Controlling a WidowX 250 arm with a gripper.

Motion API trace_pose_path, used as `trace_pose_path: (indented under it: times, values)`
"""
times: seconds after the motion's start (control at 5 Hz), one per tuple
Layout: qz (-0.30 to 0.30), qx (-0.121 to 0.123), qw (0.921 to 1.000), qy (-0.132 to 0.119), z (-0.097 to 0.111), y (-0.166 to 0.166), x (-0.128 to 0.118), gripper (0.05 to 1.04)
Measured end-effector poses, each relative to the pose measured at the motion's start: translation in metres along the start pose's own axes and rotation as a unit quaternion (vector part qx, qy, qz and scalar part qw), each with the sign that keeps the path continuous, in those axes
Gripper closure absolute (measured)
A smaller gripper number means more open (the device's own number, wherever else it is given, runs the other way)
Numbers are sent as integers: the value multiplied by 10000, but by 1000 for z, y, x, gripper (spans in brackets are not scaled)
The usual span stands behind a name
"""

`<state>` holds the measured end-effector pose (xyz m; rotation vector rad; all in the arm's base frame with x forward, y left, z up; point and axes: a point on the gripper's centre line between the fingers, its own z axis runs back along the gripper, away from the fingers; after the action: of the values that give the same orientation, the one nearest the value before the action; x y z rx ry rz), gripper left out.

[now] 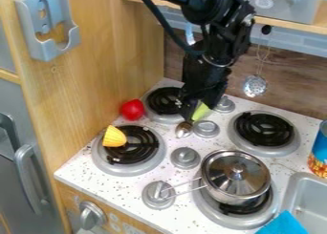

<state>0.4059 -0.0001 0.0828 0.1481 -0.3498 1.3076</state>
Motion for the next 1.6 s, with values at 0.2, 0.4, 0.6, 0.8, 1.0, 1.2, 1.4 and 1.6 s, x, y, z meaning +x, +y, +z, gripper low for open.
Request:
trace_pose_path:
  times: [0.2,0.4,0.6,0.8,1.0,1.2,1.4,1.6]
  values:
    - [412,140,9987,-256,-12,3,11,82]
    - [729,204,9963,-414,-17,7,26,82]
    - [891,399,9944,-399,-32,23,36,82]
    - [1015,444,9926,-504,-35,27,48,82]
    - [953,626,9916,-617,-48,36,51,81]
    - [981,715,9898,-748,-54,43,61,82]
    - [996,1012,9870,-757,-70,54,64,82]
    - [1141,1222,9815,-937,-78,61,68,82]
